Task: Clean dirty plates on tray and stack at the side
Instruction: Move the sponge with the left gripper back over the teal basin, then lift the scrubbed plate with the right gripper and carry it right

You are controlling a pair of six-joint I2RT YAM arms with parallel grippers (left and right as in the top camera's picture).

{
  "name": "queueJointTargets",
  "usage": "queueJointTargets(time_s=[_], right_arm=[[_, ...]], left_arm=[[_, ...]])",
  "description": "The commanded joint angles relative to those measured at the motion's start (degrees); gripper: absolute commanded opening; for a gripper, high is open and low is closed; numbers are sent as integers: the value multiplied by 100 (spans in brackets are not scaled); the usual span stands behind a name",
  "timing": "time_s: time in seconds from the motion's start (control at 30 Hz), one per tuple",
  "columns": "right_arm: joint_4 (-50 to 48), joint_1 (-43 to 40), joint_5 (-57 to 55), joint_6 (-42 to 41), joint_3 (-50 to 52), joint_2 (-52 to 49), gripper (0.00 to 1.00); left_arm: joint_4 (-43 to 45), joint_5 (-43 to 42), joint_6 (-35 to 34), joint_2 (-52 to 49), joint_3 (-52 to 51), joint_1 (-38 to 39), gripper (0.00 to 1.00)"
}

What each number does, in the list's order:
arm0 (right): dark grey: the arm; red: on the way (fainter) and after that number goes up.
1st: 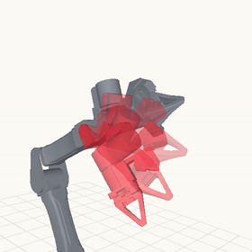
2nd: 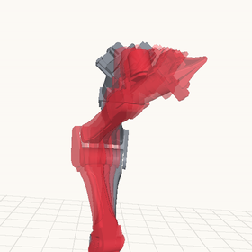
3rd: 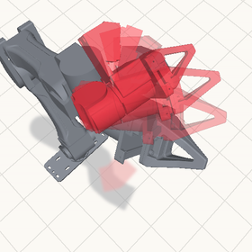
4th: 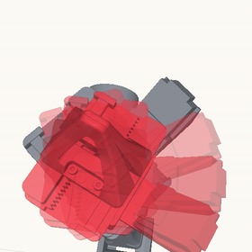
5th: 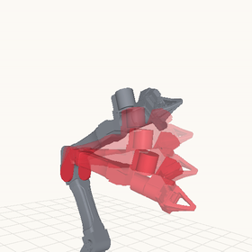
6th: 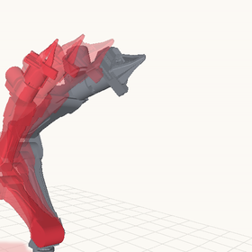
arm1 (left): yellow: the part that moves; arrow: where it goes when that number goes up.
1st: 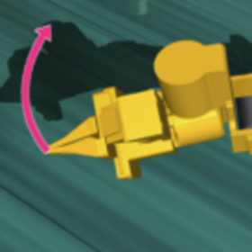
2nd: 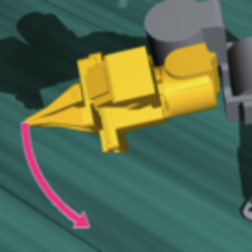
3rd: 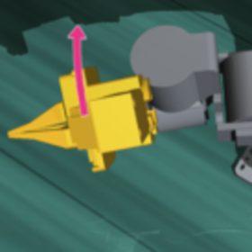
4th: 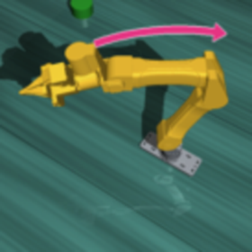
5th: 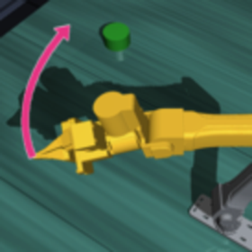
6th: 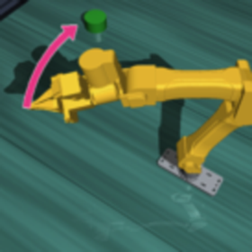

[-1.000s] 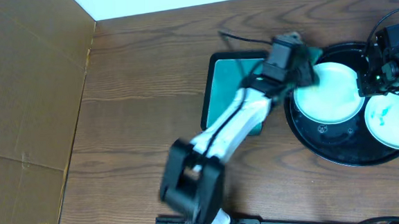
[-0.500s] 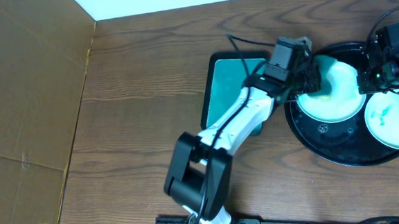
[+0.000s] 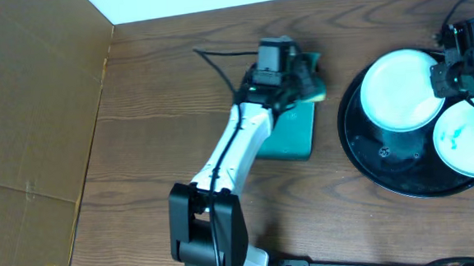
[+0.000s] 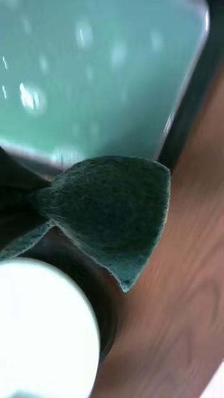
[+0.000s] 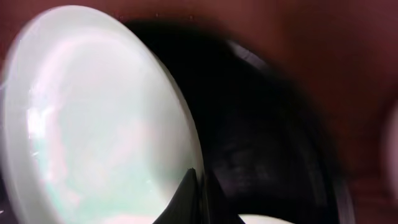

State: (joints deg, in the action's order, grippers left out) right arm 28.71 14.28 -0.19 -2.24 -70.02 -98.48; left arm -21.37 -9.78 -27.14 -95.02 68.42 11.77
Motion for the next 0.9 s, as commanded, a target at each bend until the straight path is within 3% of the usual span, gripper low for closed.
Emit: queueJointTargets(time_s=[0.0,0.17,0.4,0.67,0.87], right_arm=[[-17,358,-1252,614,-59,354,1],[-195,1056,-3056,1759,-59,597,1],[-940,2000,-5517,3471,-59,597,1],[-2227,2577,-6304,5890,-59,597,1],[-2990,2752,-6430,7049,-57,597,1]], left_arm=[[-186,190,98,-13,9,-264,7],[-356,702,98,-13,9,-636,7],[-610,730,98,-13,9,-1088,7],[-761,730,120,-13,9,-1351,7],[-835,730,120,-13,9,-1375,7]])
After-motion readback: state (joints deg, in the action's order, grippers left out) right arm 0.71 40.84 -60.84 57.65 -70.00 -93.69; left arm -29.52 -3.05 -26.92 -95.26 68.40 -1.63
